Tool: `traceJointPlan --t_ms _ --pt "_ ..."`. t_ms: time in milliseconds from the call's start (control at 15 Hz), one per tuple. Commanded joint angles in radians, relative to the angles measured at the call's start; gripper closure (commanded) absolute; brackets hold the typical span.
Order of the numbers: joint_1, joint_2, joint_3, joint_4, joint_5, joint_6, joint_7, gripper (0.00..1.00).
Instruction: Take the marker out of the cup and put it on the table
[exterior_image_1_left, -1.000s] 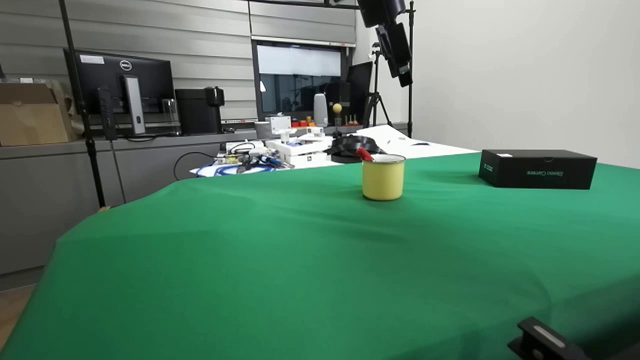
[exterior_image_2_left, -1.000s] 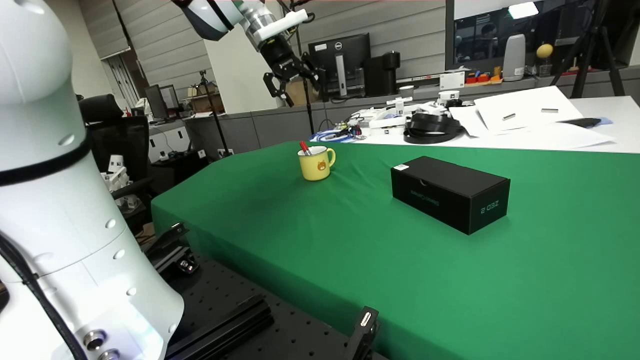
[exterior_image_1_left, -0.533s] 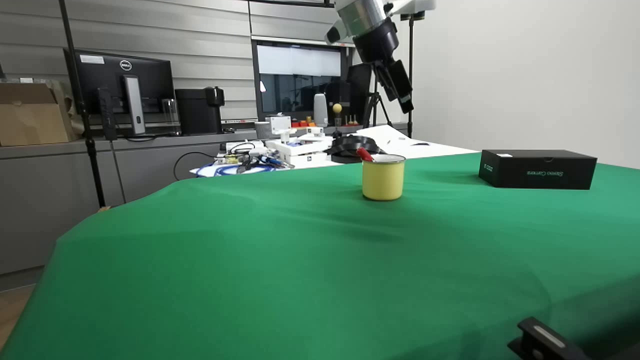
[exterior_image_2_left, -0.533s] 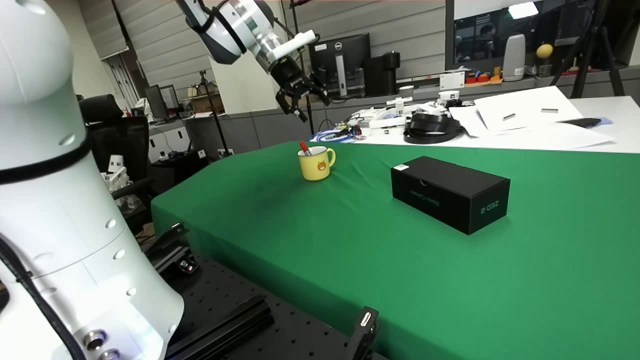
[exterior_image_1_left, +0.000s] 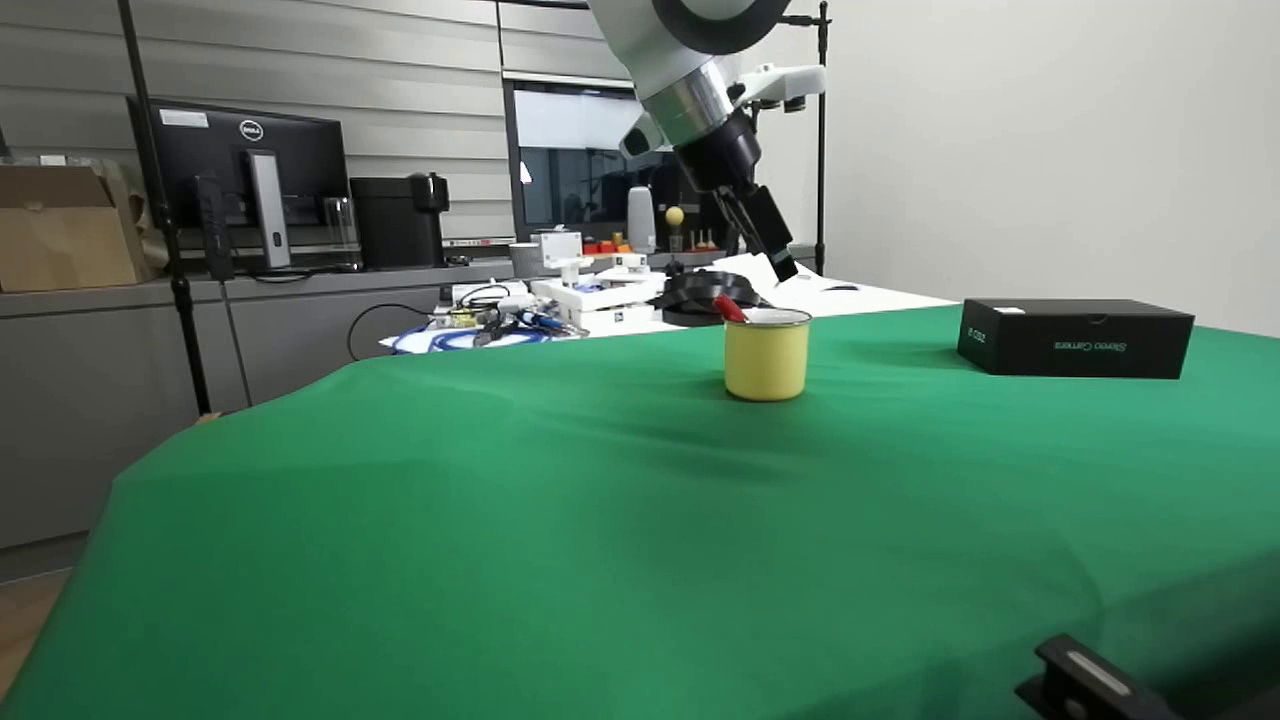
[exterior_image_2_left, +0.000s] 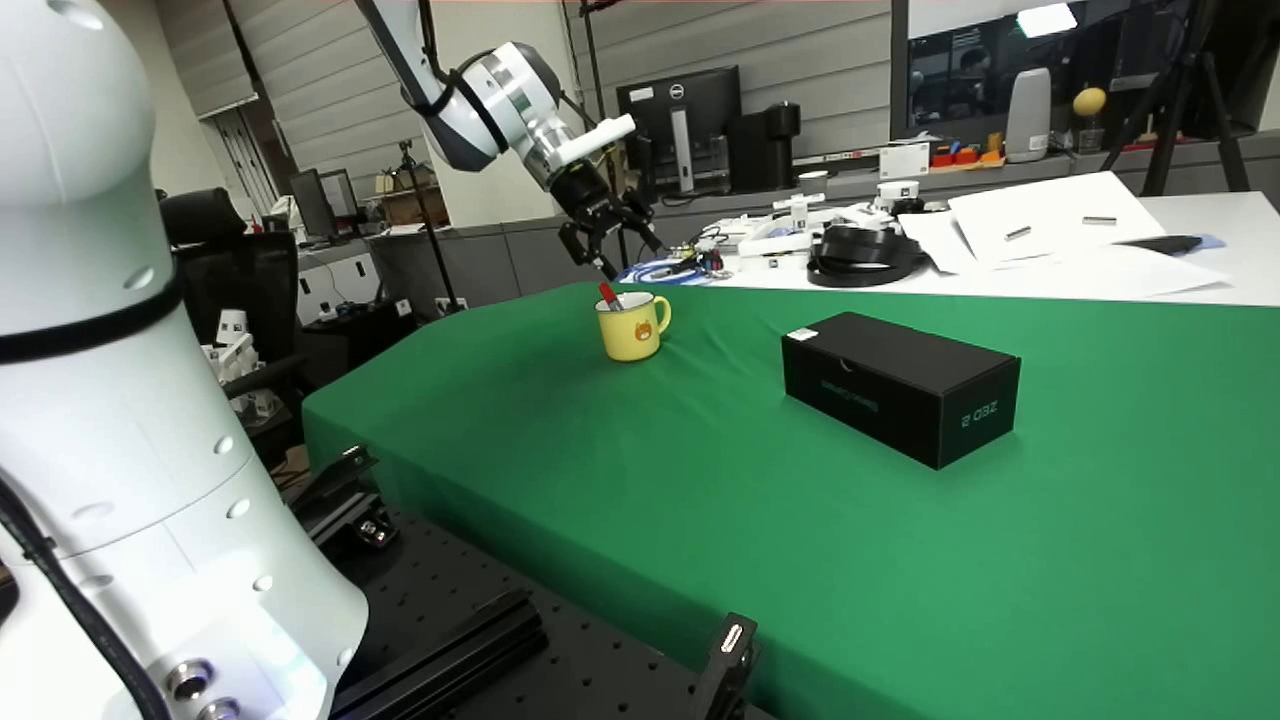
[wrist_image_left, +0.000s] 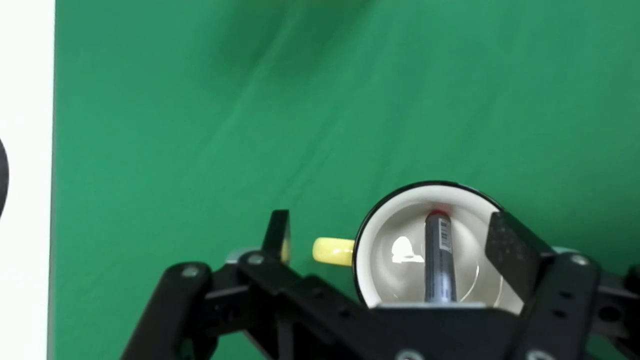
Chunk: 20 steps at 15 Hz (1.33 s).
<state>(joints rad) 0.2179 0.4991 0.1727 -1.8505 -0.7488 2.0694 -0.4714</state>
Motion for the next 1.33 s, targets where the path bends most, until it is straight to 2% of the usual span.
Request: traceJointPlan --t_ms 0,600,1267 --pt "0.022 0.047 0.007 0.074 0.018 -0.060 0.002 0.00" --pt "0.064 0.101 0.008 0.151 0.079 -0.173 0.048 0.00" --pt "0.072 0.142 0.008 0.184 0.117 -0.180 0.043 0.00"
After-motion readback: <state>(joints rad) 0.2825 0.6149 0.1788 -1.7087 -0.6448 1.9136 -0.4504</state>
